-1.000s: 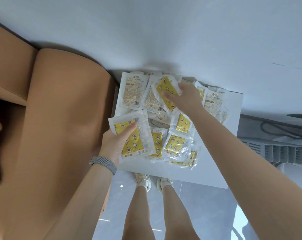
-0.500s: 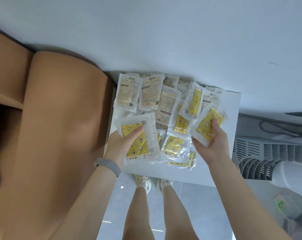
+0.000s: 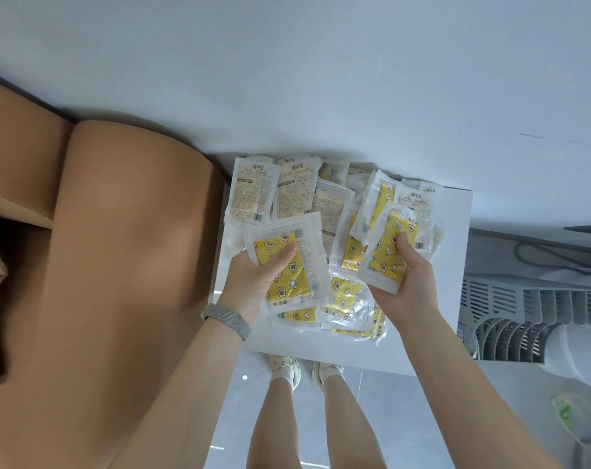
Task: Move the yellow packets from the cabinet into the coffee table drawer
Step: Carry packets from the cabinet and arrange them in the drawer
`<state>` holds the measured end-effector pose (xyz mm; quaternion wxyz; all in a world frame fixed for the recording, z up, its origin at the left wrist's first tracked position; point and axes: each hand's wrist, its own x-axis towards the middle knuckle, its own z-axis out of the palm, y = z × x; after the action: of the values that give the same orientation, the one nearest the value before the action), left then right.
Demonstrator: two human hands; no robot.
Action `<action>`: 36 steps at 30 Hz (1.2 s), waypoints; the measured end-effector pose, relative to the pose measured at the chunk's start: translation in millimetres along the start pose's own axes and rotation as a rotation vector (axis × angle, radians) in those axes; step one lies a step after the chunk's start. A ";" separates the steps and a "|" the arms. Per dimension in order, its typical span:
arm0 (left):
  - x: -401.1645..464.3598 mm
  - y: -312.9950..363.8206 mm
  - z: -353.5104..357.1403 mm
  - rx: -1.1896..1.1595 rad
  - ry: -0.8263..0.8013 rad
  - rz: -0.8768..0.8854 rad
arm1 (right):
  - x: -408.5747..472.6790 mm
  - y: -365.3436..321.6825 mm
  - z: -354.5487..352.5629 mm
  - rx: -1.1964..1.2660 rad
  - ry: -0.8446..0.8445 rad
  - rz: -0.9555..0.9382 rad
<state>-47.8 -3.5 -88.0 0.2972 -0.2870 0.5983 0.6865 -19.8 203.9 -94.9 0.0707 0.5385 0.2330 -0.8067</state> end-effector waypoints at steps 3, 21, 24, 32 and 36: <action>8.2 10.1 -15.3 -0.026 0.021 0.054 | 0.5 -6.8 6.4 -0.028 -0.027 -0.011; 16.0 18.8 -17.5 0.050 -0.012 0.035 | 27.2 -55.3 -13.6 -0.312 0.273 -0.328; 12.1 13.5 -13.9 0.067 -0.008 0.024 | 36.8 -74.3 -21.4 -0.366 0.327 -0.321; 8.6 8.9 -14.8 0.028 0.034 0.005 | 72.6 -64.4 -18.0 -0.744 0.347 -0.244; 7.8 9.9 -15.4 0.058 0.036 0.014 | 81.5 -64.3 -15.5 -1.025 0.471 -0.375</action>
<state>-59.7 -19.3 -89.3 0.2896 -0.2863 0.6253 0.6657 -63.8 278.8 -153.9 0.1241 0.5497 0.6933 -0.4491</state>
